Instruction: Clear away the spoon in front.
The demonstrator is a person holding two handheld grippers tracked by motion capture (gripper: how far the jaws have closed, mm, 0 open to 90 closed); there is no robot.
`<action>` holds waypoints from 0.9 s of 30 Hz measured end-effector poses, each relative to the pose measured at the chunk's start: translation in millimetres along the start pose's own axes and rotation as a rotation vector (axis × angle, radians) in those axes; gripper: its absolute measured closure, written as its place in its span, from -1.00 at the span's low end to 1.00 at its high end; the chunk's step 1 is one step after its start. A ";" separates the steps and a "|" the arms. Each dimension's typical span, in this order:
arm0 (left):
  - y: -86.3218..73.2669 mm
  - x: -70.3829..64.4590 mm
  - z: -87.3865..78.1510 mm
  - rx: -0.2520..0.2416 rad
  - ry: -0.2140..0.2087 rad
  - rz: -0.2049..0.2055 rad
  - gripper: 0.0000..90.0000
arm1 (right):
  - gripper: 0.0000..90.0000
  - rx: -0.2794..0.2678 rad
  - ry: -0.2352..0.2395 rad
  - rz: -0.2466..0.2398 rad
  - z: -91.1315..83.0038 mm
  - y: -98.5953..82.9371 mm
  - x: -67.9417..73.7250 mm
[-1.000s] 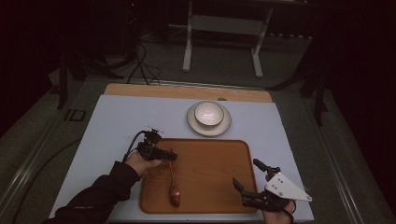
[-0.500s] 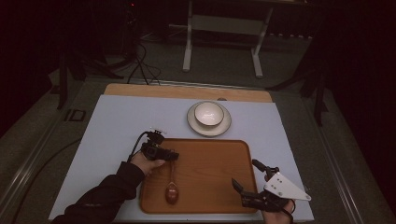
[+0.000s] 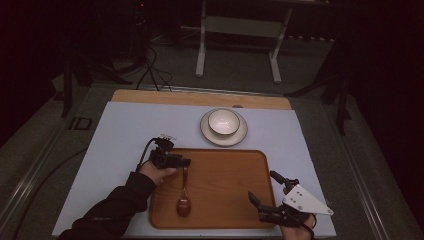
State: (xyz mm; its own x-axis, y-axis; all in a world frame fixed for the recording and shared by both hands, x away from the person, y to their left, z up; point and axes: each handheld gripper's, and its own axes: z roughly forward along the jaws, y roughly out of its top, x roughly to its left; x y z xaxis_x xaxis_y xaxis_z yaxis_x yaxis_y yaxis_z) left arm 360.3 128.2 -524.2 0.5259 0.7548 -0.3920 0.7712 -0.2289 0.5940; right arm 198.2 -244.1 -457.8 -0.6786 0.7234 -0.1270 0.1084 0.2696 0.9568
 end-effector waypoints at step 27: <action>-7.3 -31.1 -73.8 -0.193 -0.119 0.158 -1.00 | -0.73 0.014 -0.001 -0.001 3.4 -1.0 0.2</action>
State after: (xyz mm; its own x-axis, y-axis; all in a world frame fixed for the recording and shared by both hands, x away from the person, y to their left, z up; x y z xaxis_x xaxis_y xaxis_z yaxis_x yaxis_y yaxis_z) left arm 311.8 151.7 -464.5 0.6819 0.6385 -0.3569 0.5995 -0.2084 0.7728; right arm 200.4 -242.0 -459.7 -0.6784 0.7234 -0.1282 0.1176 0.2792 0.9530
